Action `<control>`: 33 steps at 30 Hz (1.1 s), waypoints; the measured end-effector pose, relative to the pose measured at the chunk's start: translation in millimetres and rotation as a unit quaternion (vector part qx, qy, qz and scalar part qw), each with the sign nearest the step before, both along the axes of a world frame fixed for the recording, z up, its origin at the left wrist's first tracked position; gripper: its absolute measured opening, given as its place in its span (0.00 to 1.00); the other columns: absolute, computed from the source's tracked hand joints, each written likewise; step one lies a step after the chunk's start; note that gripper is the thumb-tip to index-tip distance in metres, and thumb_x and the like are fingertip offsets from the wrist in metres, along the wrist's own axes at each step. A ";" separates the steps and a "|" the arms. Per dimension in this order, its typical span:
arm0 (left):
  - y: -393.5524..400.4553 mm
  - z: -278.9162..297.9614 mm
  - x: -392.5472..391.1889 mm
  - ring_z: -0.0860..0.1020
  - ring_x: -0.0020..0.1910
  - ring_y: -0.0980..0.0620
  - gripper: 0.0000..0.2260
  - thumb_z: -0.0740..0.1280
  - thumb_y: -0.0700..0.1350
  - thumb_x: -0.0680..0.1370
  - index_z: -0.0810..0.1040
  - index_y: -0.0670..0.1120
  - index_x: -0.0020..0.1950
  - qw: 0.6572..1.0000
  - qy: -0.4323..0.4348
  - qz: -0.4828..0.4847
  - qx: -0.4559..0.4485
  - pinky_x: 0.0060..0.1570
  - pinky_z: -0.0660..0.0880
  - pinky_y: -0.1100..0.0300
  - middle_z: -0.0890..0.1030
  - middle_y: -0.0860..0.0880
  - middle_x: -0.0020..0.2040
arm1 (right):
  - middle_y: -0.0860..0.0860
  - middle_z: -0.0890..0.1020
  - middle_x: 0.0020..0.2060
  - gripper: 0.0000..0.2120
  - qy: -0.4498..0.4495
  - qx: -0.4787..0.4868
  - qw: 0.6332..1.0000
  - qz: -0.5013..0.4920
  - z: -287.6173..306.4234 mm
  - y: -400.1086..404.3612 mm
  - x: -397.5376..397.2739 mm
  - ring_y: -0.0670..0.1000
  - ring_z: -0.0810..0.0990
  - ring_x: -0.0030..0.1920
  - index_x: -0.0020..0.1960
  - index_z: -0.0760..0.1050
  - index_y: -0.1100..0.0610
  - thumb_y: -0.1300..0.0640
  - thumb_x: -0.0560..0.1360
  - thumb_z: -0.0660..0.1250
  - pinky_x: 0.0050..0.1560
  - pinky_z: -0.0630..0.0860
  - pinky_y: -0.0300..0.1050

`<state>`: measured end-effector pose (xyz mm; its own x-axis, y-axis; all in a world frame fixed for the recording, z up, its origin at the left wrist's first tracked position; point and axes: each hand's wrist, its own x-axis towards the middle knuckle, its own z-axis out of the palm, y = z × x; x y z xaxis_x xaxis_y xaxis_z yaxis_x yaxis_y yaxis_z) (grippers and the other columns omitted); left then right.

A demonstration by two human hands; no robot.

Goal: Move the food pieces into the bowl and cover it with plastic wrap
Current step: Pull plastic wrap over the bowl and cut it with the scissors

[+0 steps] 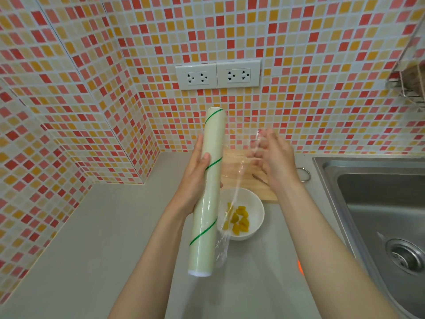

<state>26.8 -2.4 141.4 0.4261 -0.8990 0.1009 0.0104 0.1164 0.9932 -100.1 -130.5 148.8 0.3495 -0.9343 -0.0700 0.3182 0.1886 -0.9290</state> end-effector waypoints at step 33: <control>11.4 -8.0 19.4 0.83 0.42 0.42 0.30 0.67 0.57 0.71 0.60 0.66 0.70 0.986 0.145 -0.031 0.071 0.37 0.80 0.51 0.79 0.45 0.39 | 0.46 0.64 0.18 0.16 0.020 0.020 1.000 -0.011 -26.3 62.6 24.0 0.44 0.58 0.18 0.35 0.68 0.55 0.54 0.80 0.56 0.18 0.54 0.33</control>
<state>46.2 8.9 133.4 0.3616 -0.9208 -0.1463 0.2991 -0.0340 0.9536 -76.0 -67.9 122.5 0.3251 -0.9380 -0.1206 0.2850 0.2188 -0.9332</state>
